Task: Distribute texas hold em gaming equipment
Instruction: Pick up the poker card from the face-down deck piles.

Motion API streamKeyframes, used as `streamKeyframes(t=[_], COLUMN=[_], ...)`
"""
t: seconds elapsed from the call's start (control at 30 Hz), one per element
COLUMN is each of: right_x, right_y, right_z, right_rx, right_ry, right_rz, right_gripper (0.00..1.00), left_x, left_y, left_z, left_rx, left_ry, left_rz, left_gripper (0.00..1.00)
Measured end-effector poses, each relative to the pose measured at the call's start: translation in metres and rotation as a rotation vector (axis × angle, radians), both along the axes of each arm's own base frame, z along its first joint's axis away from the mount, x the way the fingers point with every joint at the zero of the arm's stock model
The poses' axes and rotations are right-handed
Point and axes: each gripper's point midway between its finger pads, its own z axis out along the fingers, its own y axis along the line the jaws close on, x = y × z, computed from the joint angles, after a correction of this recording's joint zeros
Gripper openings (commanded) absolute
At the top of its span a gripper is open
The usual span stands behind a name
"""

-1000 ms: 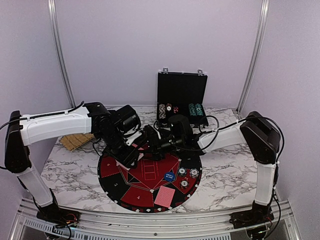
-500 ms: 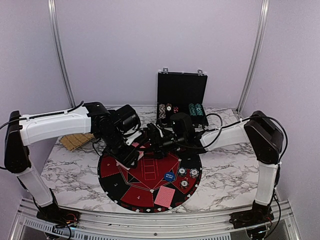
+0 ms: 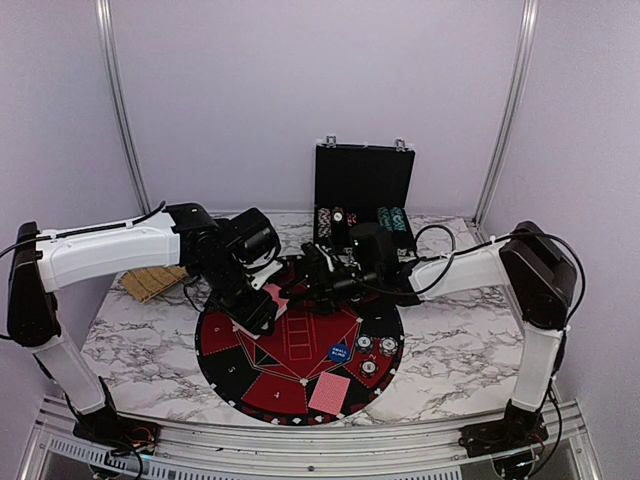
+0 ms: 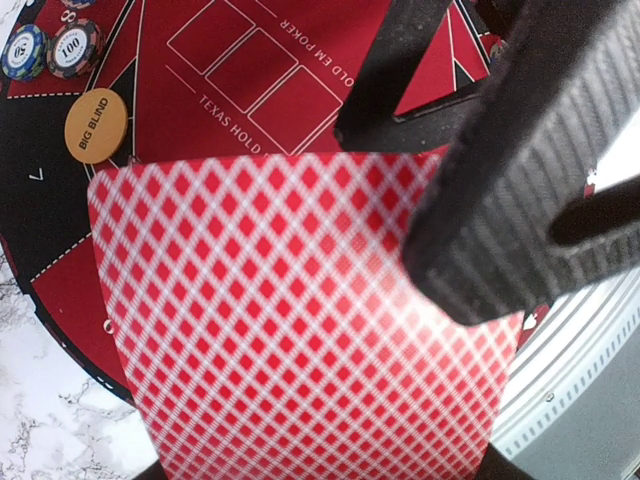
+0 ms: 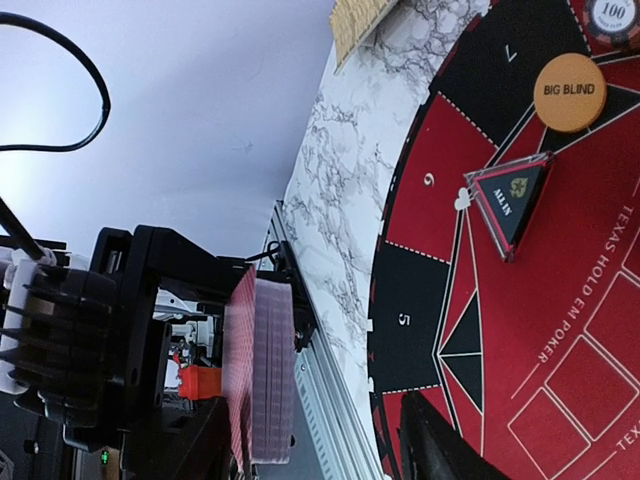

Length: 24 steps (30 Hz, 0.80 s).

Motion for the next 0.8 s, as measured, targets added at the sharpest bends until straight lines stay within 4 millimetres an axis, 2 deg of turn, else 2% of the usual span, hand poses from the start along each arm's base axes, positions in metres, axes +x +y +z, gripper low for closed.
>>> streamKeyframes(t=[0.23, 0.47, 0.8], right_x=[-0.001, -0.001, -0.001], right_y=[-0.002, -0.001, -0.001], right_z=[0.007, 0.015, 0.018], right_rx=[0.011, 0.033, 0.045], right_ry=[-0.004, -0.013, -0.007], right_rz=[-0.003, -0.005, -0.001], right_gripper=[0.44, 0.32, 0.22], left_x=[0.001, 0.001, 0.001], left_y=[0.001, 0.001, 0.001], left_z=[-0.001, -0.001, -0.001], left_rx=[0.005, 0.005, 0.006], left_ry=[-0.004, -0.005, -0.005], left_rz=[0.002, 0.002, 0.003], left_gripper=[0.42, 0.42, 0.42])
